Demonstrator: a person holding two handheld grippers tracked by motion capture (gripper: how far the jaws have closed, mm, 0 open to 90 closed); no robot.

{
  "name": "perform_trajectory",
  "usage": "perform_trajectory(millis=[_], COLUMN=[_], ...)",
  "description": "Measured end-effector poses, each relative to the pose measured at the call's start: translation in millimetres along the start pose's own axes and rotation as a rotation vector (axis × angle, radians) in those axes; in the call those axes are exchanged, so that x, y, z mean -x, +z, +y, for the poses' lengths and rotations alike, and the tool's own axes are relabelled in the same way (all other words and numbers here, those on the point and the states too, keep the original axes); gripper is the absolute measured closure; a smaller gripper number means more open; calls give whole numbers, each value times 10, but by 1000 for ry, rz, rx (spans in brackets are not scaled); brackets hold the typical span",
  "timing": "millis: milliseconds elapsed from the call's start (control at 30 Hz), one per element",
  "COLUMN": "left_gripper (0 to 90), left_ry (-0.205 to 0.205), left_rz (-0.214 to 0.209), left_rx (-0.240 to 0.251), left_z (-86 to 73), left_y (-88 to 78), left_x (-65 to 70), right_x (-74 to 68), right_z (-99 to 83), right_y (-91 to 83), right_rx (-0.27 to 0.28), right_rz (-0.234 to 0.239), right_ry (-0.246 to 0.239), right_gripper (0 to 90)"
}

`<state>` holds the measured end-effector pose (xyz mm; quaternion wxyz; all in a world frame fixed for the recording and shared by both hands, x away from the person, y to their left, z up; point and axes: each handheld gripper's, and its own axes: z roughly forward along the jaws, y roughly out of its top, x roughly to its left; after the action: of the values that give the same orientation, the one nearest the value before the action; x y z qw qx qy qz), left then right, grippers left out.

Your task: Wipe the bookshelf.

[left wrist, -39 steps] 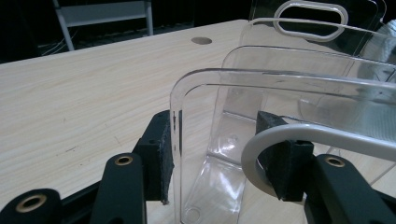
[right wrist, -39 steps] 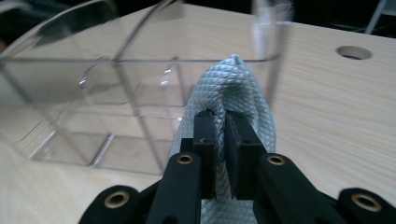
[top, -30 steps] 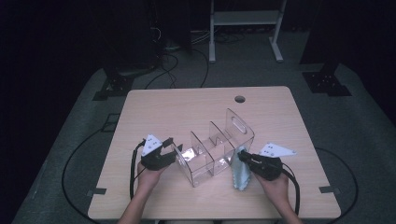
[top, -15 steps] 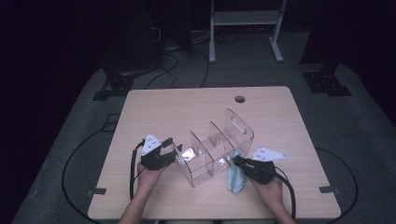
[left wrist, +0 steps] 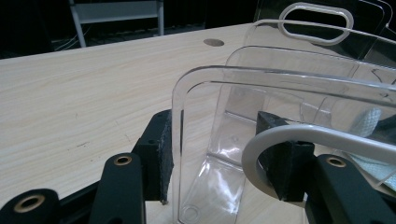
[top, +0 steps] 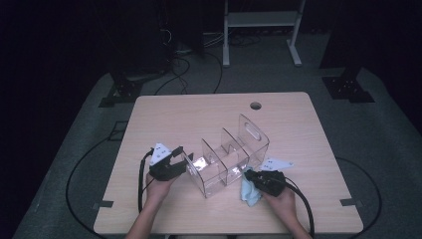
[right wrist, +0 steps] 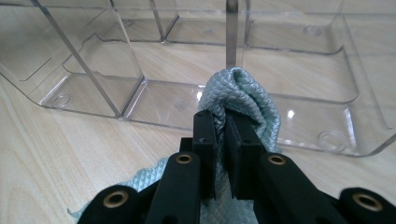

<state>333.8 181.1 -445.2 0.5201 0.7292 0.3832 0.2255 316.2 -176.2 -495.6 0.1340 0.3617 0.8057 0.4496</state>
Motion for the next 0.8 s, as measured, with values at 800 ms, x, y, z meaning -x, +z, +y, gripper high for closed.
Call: perform_trajectory(millis=[800], left_gripper=[445], left_ry=[-15], left_rz=[-12], left_rx=[-8], left_z=[-7], left_y=[4], left_x=[-8], right_x=[-607], right_z=[266], right_y=[-283], right_rx=[143], right_rz=[127], right_ry=[-129], right_gripper=[831])
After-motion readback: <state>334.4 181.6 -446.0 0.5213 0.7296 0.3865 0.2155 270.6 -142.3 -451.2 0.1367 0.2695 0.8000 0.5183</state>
